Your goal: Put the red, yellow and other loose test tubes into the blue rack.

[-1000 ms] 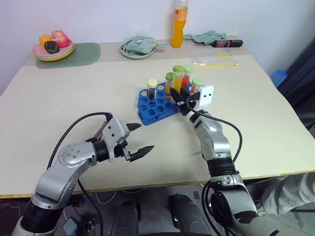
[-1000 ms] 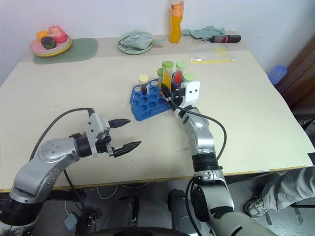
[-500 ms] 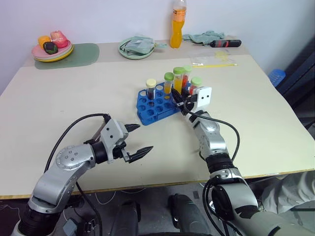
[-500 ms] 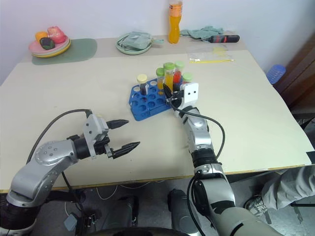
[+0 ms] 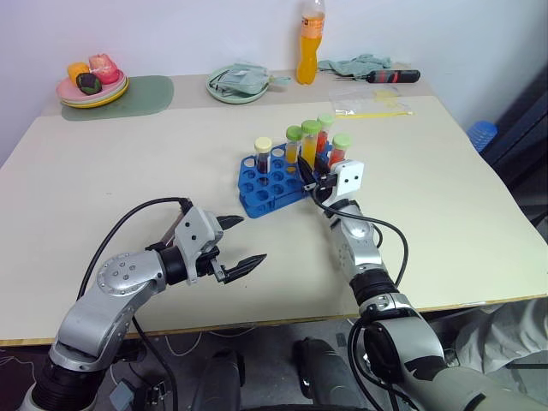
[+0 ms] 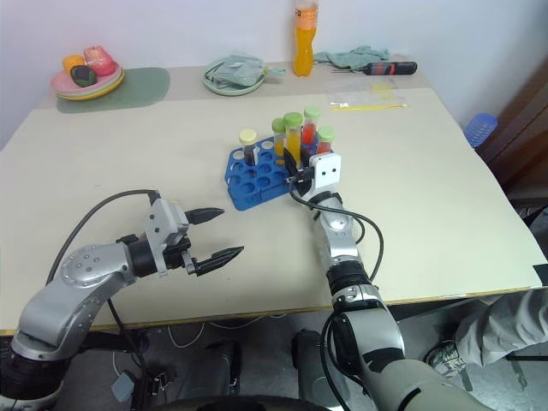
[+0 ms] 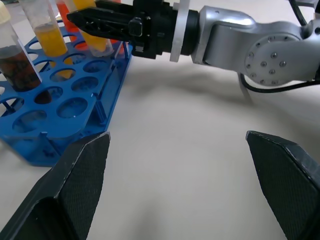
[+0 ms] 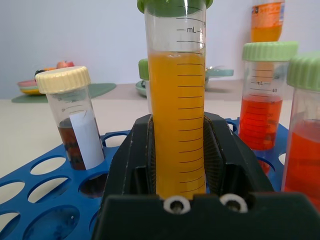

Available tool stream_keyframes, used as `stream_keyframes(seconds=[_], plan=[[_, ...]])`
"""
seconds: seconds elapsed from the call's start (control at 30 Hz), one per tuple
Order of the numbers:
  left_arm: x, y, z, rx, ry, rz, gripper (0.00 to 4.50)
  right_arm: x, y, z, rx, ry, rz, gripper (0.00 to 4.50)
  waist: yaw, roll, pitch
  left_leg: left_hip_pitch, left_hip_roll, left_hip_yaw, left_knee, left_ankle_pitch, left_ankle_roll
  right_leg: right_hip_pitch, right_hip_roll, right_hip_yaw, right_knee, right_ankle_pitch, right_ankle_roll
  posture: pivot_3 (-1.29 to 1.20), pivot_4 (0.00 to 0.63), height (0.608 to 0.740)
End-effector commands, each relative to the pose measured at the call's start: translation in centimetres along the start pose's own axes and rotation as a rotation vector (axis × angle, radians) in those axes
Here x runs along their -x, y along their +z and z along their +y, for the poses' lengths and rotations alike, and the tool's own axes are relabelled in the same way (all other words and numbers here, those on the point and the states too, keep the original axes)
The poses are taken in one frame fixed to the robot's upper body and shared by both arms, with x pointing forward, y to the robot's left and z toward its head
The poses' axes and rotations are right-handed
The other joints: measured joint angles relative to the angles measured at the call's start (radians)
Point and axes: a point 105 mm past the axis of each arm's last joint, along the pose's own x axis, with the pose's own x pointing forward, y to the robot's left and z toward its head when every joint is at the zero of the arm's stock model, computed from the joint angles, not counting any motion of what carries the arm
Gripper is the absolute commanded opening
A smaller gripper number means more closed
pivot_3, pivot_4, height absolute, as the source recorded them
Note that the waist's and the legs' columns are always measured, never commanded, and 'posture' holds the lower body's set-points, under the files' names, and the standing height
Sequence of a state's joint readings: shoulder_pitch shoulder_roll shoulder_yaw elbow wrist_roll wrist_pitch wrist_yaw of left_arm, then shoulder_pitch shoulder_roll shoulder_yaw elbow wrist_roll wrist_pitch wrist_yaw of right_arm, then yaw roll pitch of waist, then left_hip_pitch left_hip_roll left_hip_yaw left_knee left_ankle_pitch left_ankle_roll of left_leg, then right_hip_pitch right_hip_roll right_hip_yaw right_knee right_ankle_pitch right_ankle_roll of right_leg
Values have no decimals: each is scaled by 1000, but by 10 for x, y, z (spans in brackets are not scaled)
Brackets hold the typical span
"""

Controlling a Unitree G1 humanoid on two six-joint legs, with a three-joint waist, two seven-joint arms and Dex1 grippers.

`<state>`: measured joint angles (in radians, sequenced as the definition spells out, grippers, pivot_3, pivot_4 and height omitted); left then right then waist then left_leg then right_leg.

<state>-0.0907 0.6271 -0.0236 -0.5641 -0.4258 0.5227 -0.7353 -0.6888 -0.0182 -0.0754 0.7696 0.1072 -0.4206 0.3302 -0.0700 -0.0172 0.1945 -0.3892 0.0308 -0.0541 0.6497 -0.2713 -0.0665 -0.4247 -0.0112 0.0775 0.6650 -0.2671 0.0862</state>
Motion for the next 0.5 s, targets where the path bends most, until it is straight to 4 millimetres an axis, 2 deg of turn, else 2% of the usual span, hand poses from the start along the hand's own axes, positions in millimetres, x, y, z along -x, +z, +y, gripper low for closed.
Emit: stream_keyframes(seconds=[0.03,0.27,0.37,0.5], plan=[[2,11,-1,-34,-3,-29,4500,1,-4,1,-1,-20,1,794,0,0,0,0,0,0,0,0,0,0,0,0,0,0,0,0,150,740],[2,11,-1,-33,-1,-30,4500,4,-9,1,-29,-30,0,794,0,0,0,0,0,0,0,0,0,0,0,0,0,0,0,0,150,740],[3,11,0,-33,5,-28,4500,3,-5,1,-37,-29,-20,2254,0,0,0,0,0,0,0,0,0,0,0,0,0,0,0,0,150,740],[5,11,7,11,44,-20,4500,-3,16,6,12,10,-93,4241,0,0,0,0,0,0,0,0,0,0,0,0,0,0,0,0,150,740]])
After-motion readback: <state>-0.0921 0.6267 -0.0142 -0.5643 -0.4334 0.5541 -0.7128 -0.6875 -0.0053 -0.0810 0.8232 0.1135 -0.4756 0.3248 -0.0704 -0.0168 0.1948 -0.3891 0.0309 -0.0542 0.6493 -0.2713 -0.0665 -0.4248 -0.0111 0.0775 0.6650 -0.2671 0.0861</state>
